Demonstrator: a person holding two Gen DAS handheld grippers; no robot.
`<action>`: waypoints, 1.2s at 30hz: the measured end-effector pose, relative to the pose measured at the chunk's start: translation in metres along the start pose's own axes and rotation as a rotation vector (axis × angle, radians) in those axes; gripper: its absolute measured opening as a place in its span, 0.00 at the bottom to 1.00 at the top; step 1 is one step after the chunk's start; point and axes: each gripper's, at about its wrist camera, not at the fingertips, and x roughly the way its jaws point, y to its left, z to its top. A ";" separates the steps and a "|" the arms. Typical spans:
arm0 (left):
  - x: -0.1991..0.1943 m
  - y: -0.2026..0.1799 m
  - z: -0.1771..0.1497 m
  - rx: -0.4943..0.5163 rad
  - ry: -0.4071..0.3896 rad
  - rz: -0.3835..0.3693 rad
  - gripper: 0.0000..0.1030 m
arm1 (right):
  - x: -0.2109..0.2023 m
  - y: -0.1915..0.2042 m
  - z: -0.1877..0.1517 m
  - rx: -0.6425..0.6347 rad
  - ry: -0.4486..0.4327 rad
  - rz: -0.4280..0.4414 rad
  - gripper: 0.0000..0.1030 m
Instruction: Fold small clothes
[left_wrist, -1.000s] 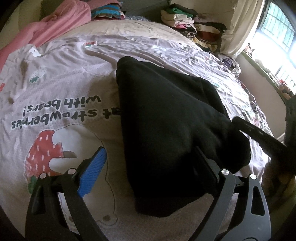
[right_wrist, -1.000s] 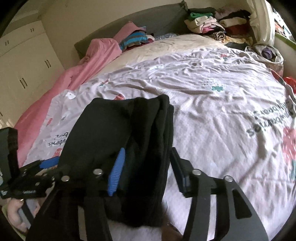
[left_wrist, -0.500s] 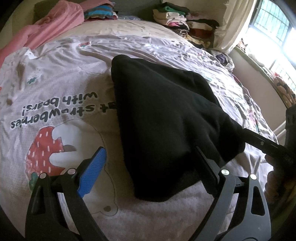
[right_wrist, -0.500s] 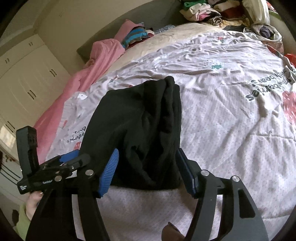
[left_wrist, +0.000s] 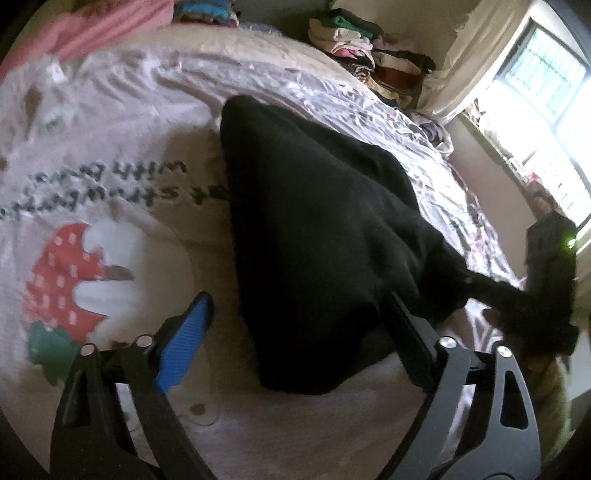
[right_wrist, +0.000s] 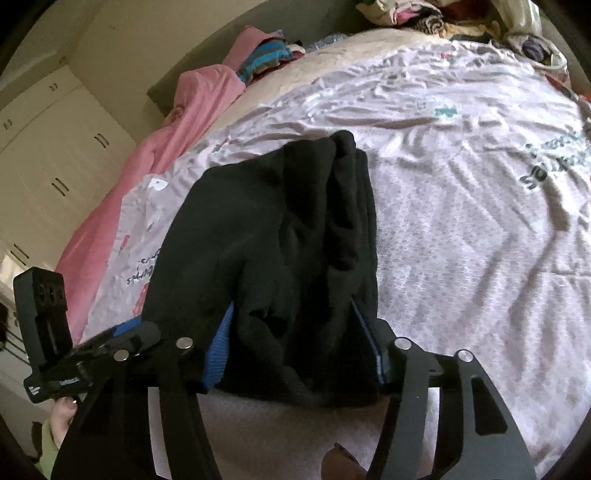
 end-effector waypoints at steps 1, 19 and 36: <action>0.003 0.000 0.000 -0.010 0.005 -0.010 0.65 | 0.002 -0.001 0.001 -0.004 0.002 0.002 0.34; 0.008 -0.024 -0.010 0.081 0.034 0.058 0.64 | -0.011 -0.010 -0.011 -0.037 -0.048 -0.127 0.51; -0.016 -0.032 -0.005 0.098 -0.018 0.095 0.76 | -0.048 0.011 -0.016 -0.117 -0.154 -0.231 0.87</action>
